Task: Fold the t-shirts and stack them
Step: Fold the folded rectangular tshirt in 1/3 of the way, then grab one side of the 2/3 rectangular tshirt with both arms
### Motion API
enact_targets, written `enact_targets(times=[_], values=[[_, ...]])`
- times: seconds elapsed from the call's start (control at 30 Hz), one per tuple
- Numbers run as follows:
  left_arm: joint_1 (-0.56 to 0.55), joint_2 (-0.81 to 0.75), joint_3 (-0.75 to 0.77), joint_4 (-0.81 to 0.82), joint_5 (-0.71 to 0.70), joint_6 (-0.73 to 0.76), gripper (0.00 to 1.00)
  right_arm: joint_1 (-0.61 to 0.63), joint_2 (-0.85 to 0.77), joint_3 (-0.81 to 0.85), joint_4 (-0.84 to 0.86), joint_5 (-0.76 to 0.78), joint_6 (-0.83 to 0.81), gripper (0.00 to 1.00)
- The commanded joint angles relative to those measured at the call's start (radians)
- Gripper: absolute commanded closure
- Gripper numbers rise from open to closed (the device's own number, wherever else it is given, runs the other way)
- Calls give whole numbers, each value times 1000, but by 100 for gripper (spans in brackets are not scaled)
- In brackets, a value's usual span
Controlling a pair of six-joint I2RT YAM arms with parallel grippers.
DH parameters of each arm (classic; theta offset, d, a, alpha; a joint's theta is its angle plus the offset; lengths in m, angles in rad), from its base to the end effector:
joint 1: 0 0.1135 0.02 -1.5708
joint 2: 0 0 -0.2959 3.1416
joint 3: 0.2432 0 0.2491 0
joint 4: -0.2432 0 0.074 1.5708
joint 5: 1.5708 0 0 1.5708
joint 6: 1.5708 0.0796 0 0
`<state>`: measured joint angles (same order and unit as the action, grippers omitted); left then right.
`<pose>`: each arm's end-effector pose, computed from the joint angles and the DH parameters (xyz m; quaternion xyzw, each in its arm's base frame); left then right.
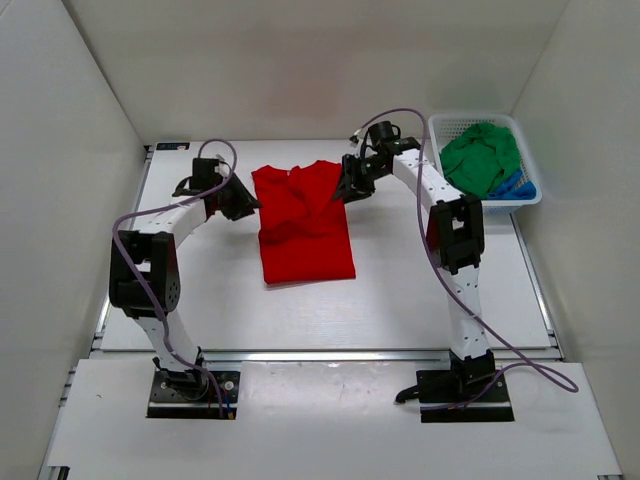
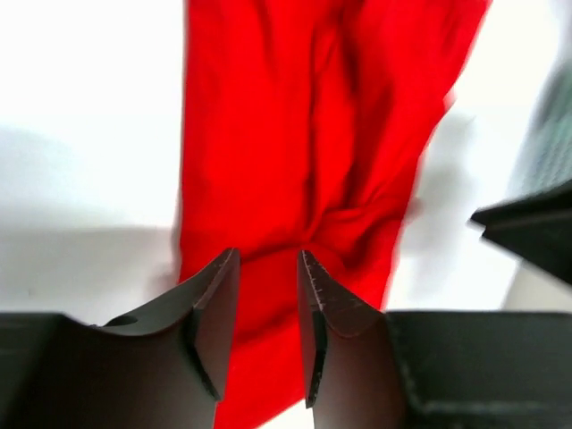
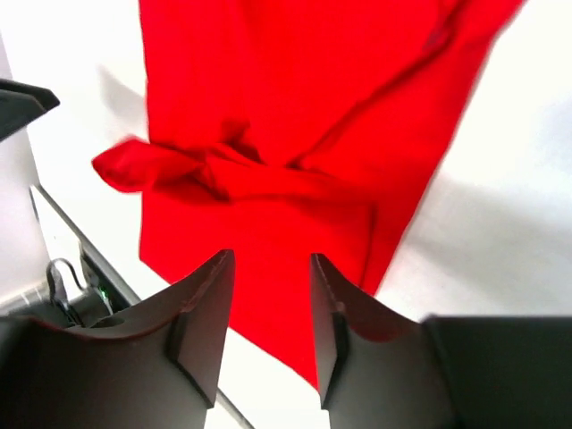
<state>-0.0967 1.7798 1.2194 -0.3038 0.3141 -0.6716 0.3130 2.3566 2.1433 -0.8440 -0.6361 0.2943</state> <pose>0.4109 -0.0646 0.2114 -0.2108 0.9040 -0.2641 0.2618 0.5050 0.2131 0.2099 -0.0880 0.9179 0.3607 0.1397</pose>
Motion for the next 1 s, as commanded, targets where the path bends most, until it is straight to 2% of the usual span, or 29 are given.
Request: enact_targets(times=[0.0,0.1,0.2,0.3,0.37,0.5,0.57,0.7,0.97], values=[[45,-54,-12,202,49,-170,57,-26,-51,44,98,27,83,62],[38,-140,-93,213,-13,-183,57,-31,-135,-57,147,79,88,60],[25,-203,-187,151,-10,-111,55,-31,-277,-279,206,99,79,54],[-14,-325,-338,88,-41,-60,54,-17,-396,-576,314,119,85,49],[-78,-446,-476,77,-130,-57,53,-8,-520,-805,385,134,97,48],[-159,-577,-639,88,-216,-118,54,15,-646,-1061,519,118,127,50],[-179,-612,-696,97,-222,-138,55,35,-660,-1117,559,127,128,53],[-267,-635,-741,115,-312,-212,54,55,-671,-1184,602,150,157,53],[-343,-661,-807,222,-405,-368,54,97,-660,-1310,765,193,321,52]])
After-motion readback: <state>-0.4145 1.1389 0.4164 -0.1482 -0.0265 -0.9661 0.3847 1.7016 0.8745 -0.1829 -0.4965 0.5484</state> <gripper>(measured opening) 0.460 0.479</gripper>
